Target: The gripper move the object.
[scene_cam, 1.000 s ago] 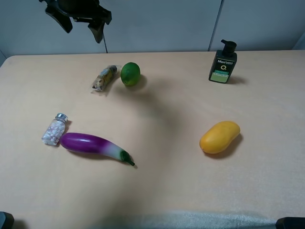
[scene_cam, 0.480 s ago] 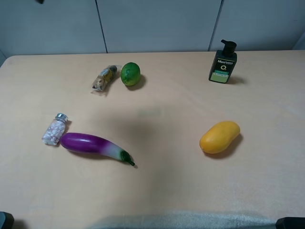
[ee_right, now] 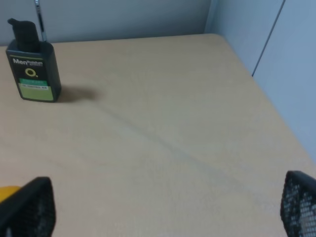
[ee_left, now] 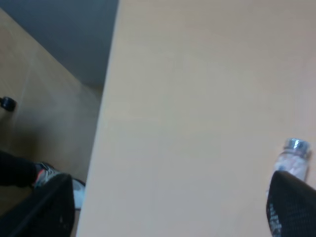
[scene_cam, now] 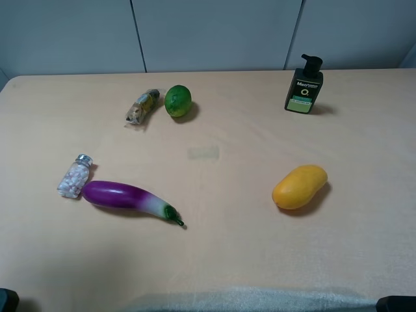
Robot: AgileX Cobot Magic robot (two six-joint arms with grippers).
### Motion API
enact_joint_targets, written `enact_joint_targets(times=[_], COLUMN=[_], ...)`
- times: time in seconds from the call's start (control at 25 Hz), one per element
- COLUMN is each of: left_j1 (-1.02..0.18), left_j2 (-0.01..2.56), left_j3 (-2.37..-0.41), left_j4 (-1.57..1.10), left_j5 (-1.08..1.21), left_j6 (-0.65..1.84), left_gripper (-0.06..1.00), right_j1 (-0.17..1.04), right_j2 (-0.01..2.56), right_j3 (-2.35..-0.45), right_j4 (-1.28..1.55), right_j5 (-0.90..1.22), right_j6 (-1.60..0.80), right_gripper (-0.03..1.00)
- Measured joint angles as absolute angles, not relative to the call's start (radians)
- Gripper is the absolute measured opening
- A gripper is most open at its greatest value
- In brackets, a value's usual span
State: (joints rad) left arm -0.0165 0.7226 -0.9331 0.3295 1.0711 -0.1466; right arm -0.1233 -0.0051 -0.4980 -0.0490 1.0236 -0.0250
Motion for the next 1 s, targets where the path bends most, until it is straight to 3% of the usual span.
enact_joint_targets(times=[0.48,1.0], left_j1=[-0.013,-0.013], left_j2=[0.222,0.062], left_j3=[-0.672,-0.530], left_j4=[0.262,0.182], left_j5=[1.152,1.146], left_j6=[-0.150,-0.149], left_gripper=[0.85,0.85], right_j1=[-0.123,-0.123], right_j2=[-0.005,-0.005], right_j3=[-0.498,-0.498], right_j4=[-0.049,-0.049], right_j5=[1.024,1.024], right_j6=[-0.025,-0.025], right_gripper=[0.69,0.69])
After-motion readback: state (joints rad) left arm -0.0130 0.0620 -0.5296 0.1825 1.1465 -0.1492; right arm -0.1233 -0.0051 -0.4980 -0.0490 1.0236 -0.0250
